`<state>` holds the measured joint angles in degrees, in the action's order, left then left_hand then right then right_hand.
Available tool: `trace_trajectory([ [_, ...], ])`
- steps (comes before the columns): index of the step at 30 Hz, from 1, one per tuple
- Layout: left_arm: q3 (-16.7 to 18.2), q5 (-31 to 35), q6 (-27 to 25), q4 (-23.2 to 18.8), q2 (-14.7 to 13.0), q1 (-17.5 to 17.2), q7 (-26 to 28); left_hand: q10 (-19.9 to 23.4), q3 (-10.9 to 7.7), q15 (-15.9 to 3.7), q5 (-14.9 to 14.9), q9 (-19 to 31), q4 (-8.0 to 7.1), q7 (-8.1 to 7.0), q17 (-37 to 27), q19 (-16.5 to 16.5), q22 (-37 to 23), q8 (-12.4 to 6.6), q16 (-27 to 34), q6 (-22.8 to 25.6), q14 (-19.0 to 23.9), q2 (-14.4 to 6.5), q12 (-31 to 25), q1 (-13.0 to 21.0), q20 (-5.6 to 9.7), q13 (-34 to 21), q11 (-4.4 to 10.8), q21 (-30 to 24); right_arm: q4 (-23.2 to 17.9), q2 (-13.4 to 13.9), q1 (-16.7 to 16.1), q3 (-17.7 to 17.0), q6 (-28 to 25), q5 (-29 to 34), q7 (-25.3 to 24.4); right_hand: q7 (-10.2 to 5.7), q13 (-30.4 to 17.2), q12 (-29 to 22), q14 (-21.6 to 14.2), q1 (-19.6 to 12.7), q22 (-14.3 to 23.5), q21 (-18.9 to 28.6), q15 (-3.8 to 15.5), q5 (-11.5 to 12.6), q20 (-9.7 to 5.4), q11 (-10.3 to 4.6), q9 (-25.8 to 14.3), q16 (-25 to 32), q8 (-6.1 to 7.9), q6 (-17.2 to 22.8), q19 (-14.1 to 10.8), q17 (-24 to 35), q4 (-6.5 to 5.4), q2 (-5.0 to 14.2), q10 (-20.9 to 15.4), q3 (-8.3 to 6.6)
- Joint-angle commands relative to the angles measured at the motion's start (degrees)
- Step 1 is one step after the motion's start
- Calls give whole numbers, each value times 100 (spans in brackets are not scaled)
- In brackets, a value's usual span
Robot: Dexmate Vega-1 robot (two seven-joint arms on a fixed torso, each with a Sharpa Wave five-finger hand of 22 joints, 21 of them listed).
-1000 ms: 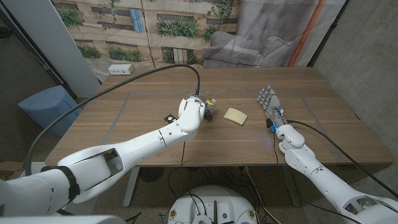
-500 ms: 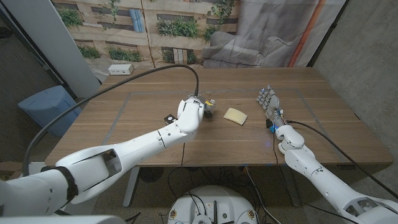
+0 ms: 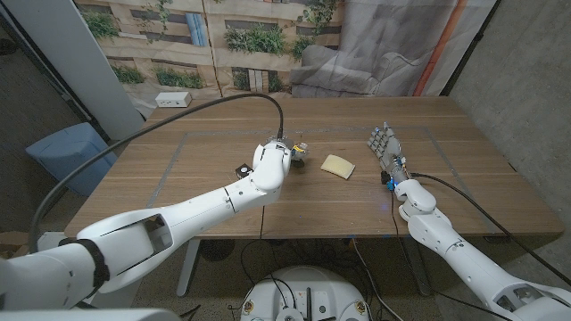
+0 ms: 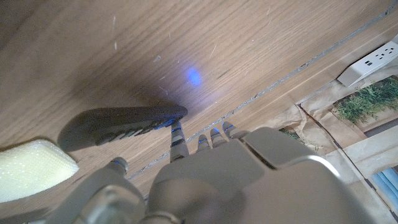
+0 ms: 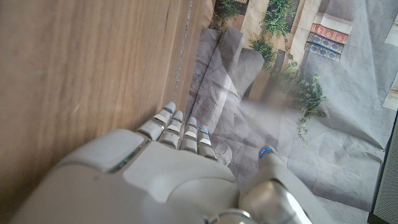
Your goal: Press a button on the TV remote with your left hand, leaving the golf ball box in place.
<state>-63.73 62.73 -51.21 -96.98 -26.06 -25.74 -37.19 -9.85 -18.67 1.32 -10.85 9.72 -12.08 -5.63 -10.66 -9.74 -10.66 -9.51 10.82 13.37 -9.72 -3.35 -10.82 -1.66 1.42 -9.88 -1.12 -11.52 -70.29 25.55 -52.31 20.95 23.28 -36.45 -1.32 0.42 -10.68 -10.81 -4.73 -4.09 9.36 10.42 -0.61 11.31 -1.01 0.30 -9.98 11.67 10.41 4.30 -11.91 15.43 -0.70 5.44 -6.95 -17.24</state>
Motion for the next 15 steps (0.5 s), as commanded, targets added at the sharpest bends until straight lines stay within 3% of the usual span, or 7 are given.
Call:
trace_trajectory([
  [1,-30,-177,-49,-71,-88,13,100,-1065,31,21,-44,15,-6,3,-17,-1431,-15,-31,25,-20,-1532,-804,-30,-31,-10,-15,5,-46,-46,2,-18,10,-15,18,-42,-7,-9,-15,-30,-9,17,26,-18,-1,25,2,-13,34,37,50,-6,2,-11,75,-14,-32],
  [15,-26,-253,-84,-235,-207,20,242,-1060,42,34,-49,15,-3,-4,-16,-1392,-14,-39,29,-36,-1517,-809,-32,-26,-16,-15,7,-63,35,-46,72,39,2,49,-30,-3,-8,-15,-33,4,17,27,-24,-1,23,-1,-14,41,38,58,-8,-11,-6,79,-12,-43],
])
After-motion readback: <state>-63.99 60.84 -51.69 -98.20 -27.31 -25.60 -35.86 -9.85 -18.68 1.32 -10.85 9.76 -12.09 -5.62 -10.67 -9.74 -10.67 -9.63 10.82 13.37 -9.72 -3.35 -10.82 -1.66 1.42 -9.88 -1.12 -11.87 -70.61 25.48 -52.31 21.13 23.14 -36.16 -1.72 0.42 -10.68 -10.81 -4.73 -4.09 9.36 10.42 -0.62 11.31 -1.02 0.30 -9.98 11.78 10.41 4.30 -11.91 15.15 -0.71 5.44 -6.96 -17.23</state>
